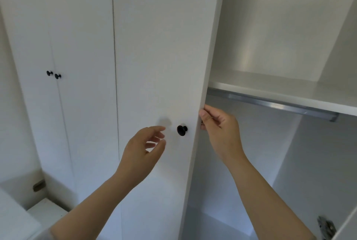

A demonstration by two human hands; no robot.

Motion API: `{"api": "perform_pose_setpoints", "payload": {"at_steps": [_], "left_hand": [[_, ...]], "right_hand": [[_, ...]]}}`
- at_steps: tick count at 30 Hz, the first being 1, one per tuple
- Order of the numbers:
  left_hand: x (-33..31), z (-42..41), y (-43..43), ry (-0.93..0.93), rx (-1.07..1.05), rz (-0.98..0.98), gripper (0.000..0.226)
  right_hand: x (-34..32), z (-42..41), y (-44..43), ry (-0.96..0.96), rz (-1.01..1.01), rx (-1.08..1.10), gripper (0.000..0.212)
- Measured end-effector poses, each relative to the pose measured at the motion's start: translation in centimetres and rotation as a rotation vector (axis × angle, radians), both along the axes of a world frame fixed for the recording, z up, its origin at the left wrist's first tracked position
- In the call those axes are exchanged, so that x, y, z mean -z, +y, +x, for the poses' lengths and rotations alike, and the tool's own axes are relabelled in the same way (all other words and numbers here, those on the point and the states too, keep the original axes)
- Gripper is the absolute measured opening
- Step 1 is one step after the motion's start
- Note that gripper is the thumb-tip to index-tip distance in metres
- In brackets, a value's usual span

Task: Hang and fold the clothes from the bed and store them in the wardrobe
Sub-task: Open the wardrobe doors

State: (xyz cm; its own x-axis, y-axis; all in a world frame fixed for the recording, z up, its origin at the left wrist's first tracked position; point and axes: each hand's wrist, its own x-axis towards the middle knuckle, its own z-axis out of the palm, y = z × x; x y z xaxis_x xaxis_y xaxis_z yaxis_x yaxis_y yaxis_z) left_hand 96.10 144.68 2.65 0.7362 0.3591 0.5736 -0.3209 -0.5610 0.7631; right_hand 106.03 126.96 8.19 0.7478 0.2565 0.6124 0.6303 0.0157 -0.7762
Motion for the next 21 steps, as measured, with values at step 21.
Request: {"api": "perform_pose_setpoints", "payload": {"at_steps": [21], "left_hand": [[1.8,-10.3,7.8,0.080,-0.227,-0.034,0.046]], "right_hand": [[2.4,-10.2,7.0,-0.048,0.202,-0.149,0.032]]}}
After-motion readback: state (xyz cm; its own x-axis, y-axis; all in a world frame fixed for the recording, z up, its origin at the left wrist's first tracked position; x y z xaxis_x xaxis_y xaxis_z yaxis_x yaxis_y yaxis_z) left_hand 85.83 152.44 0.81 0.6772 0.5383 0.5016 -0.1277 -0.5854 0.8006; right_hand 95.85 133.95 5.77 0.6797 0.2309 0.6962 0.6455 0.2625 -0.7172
